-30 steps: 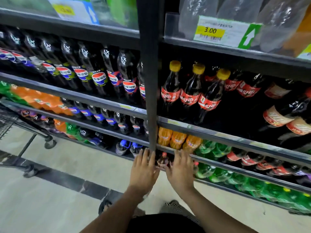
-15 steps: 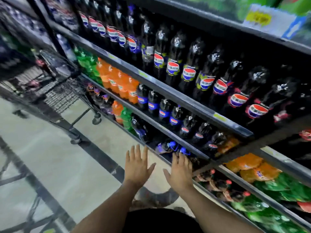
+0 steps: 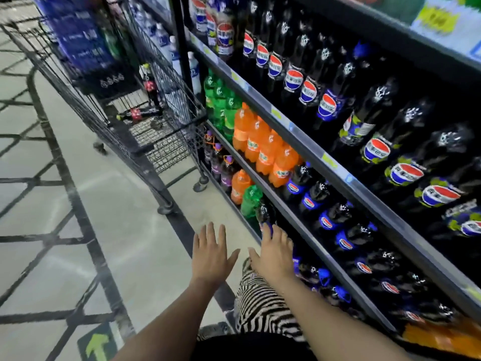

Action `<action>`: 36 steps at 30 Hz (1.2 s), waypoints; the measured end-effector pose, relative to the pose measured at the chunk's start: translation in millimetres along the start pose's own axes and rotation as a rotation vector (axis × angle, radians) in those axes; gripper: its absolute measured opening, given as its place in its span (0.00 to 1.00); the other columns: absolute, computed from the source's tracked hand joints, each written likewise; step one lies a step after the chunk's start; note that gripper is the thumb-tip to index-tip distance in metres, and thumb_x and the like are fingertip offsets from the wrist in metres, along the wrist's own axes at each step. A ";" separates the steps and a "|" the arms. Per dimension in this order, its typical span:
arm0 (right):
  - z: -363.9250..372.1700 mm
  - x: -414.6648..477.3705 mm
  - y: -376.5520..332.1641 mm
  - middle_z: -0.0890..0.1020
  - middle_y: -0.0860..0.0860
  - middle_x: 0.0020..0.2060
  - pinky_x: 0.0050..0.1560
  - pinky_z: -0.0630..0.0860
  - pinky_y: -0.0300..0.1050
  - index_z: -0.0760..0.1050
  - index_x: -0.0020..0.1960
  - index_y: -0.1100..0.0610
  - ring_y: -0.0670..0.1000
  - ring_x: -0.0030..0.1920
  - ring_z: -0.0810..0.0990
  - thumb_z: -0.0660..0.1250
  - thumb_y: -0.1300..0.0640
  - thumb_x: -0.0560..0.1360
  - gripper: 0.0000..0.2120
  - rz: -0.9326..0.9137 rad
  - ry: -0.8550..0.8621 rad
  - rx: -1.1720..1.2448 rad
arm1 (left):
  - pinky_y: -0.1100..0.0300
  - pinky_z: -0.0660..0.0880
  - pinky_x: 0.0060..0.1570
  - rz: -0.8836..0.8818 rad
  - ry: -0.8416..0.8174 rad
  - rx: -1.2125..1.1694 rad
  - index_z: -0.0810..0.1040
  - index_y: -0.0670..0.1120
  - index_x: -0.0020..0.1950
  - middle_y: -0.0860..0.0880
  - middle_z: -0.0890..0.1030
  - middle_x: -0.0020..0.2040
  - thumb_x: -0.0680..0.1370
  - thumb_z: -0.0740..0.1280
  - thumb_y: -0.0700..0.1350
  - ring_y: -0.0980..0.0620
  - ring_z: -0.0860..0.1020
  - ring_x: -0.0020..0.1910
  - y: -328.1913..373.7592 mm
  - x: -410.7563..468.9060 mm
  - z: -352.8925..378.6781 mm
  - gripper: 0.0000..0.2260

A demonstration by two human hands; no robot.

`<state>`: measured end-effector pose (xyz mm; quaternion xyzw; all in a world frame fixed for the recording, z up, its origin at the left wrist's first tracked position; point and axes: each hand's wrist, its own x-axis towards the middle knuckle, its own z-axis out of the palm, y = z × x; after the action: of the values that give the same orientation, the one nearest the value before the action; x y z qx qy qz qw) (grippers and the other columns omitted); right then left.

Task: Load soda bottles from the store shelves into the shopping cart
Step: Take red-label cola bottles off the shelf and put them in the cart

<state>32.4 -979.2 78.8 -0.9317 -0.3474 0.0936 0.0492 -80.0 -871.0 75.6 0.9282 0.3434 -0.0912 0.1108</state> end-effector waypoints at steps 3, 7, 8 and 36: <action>-5.2 58.1 -19.4 0.70 0.62 0.68 0.65 0.66 0.60 0.65 0.71 0.60 0.61 0.68 0.68 0.66 0.41 0.71 0.35 -0.060 -0.010 0.014 | 0.41 0.72 0.61 -0.048 0.014 -0.008 0.76 0.40 0.66 0.35 0.76 0.64 0.74 0.52 0.65 0.35 0.74 0.63 -16.0 48.0 -14.2 0.34; -8.2 143.7 -51.7 0.76 0.63 0.61 0.58 0.73 0.60 0.71 0.67 0.62 0.63 0.60 0.75 0.71 0.42 0.68 0.34 -0.154 0.008 -0.022 | 0.42 0.73 0.61 -0.143 0.043 -0.006 0.76 0.40 0.65 0.36 0.77 0.63 0.74 0.53 0.64 0.35 0.75 0.63 -49.2 122.7 -42.8 0.34; -11.0 165.4 -61.2 0.77 0.63 0.60 0.57 0.74 0.60 0.72 0.66 0.62 0.64 0.59 0.76 0.71 0.42 0.68 0.34 -0.172 -0.003 -0.021 | 0.42 0.73 0.60 -0.163 0.049 -0.003 0.76 0.40 0.65 0.36 0.77 0.63 0.74 0.53 0.64 0.35 0.75 0.62 -58.2 140.2 -51.2 0.34; -1.8 517.7 -391.6 0.70 0.60 0.66 0.63 0.67 0.53 0.63 0.70 0.62 0.60 0.66 0.68 0.60 0.44 0.77 0.28 -0.142 -0.143 0.079 | 0.47 0.55 0.74 -0.491 0.024 -0.180 0.56 0.43 0.77 0.39 0.63 0.74 0.80 0.51 0.64 0.40 0.57 0.75 -377.2 456.5 -161.4 0.33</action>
<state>166.6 -344.2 69.4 -0.8930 -0.4114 0.1696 0.0675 28.3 -266.9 64.4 0.8046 0.5662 -0.0736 0.1633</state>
